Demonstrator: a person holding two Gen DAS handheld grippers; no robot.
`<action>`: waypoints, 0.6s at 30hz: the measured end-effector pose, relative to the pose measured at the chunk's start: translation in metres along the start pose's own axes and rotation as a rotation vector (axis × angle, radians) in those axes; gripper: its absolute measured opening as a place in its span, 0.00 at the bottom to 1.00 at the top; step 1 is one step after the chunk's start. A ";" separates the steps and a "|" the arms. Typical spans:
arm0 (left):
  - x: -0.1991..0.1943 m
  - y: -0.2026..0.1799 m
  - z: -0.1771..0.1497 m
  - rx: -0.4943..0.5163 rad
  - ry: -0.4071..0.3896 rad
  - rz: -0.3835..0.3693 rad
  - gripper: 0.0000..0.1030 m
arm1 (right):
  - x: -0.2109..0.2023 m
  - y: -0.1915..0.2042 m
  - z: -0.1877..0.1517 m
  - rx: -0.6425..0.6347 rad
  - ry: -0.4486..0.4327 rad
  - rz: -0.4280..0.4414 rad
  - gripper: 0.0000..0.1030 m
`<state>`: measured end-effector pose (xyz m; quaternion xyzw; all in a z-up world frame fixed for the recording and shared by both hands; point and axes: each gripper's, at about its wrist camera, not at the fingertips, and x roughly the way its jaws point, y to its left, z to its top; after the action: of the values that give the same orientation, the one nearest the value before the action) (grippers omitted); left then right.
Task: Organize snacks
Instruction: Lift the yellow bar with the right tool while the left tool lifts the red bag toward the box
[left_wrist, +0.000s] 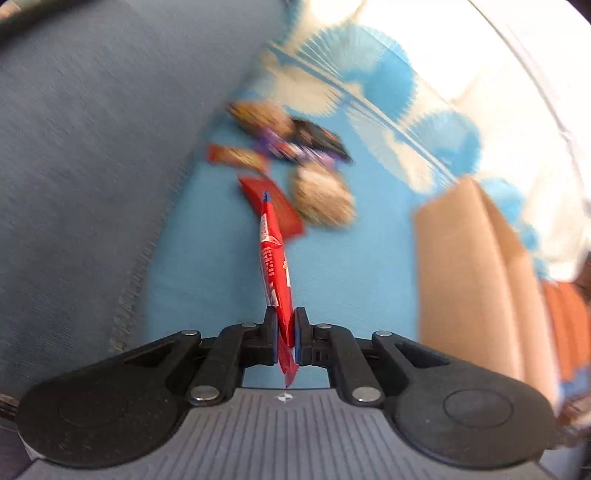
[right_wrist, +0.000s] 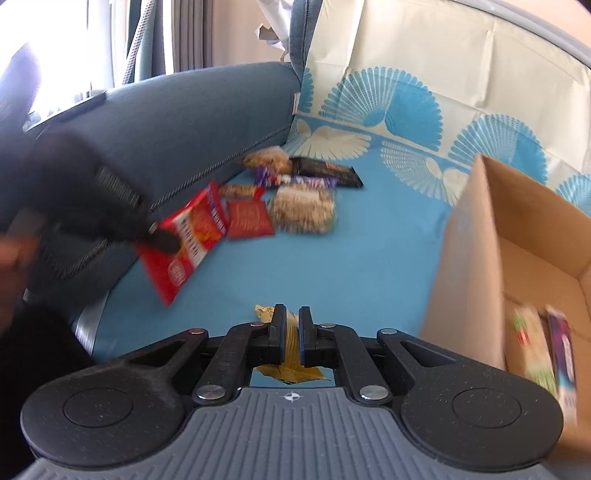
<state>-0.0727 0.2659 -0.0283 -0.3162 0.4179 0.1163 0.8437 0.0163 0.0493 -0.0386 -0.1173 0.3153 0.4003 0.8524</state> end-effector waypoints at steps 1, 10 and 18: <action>0.004 -0.002 -0.001 0.019 0.051 -0.041 0.08 | -0.004 0.001 -0.004 0.008 0.010 -0.002 0.06; 0.006 -0.002 -0.004 0.012 0.070 0.103 0.36 | 0.013 0.003 -0.016 0.036 0.077 0.035 0.08; 0.030 -0.039 -0.008 0.244 0.088 0.162 0.58 | 0.018 -0.003 -0.017 0.066 0.081 0.056 0.36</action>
<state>-0.0407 0.2291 -0.0384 -0.1814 0.4898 0.1181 0.8446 0.0201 0.0505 -0.0636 -0.0964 0.3659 0.4081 0.8308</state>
